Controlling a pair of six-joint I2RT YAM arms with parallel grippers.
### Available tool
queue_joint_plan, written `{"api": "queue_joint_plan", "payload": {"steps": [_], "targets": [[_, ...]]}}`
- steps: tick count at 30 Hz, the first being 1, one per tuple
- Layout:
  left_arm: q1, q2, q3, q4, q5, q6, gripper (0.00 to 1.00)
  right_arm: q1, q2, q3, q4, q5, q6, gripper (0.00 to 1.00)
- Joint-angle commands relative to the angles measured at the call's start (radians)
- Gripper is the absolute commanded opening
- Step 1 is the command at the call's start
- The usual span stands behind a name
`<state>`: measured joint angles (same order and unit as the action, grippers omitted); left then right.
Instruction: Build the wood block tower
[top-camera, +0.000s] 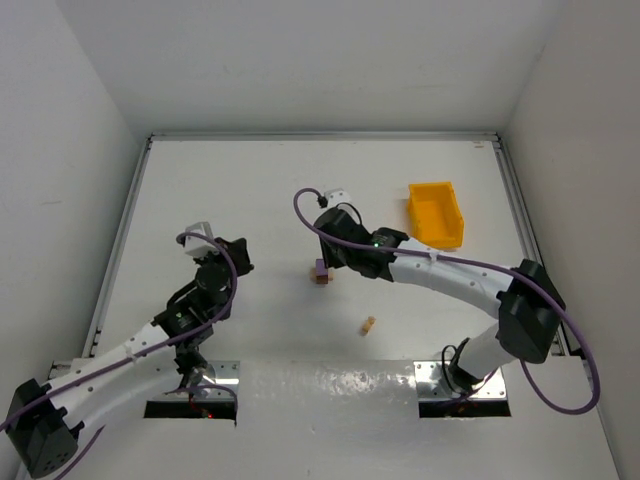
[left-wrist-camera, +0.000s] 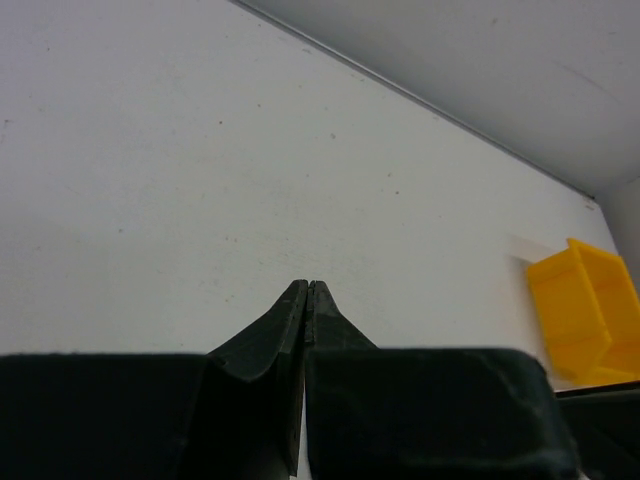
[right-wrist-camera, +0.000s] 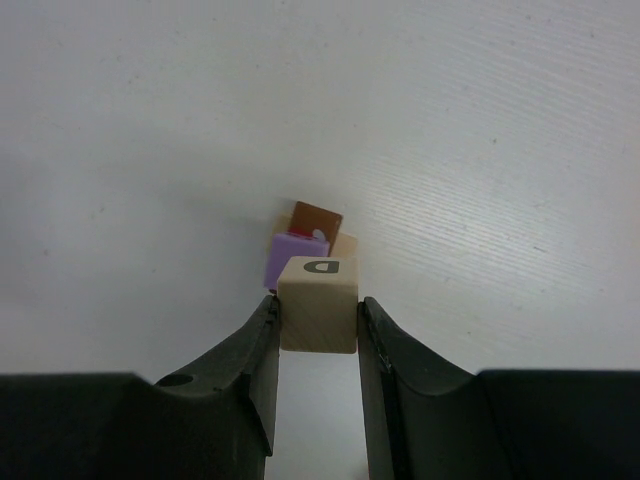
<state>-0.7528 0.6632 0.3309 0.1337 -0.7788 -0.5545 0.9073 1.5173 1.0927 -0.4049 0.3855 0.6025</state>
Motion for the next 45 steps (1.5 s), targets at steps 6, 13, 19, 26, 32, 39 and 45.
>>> {"api": "queue_joint_plan", "payload": {"steps": [6, 13, 19, 26, 32, 39, 45], "targets": [[-0.013, -0.143, -0.032, 0.029, 0.023, -0.012, 0.00, 0.073, 0.027, 0.053, 0.026, 0.119, 0.193, 0.28], [-0.013, -0.123, -0.023, 0.026, 0.012, -0.012, 0.00, 0.077, 0.087, 0.096, -0.041, 0.173, 0.233, 0.27], [-0.013, -0.116, -0.018, 0.020, 0.010, -0.016, 0.00, 0.077, 0.099, 0.090, -0.018, 0.173, 0.263, 0.27], [-0.013, -0.111, -0.016, 0.017, 0.013, -0.019, 0.00, 0.077, 0.126, 0.110, -0.017, 0.150, 0.267, 0.27], [-0.013, -0.109, -0.018, 0.018, 0.015, -0.022, 0.00, 0.077, 0.138, 0.111, -0.031, 0.148, 0.270, 0.28], [-0.013, -0.100, -0.016, 0.020, 0.019, -0.022, 0.00, 0.077, 0.152, 0.122, -0.023, 0.127, 0.270, 0.27], [-0.013, -0.105, -0.016, 0.020, 0.023, -0.024, 0.00, 0.077, 0.153, 0.124, -0.025, 0.121, 0.272, 0.28]]}}
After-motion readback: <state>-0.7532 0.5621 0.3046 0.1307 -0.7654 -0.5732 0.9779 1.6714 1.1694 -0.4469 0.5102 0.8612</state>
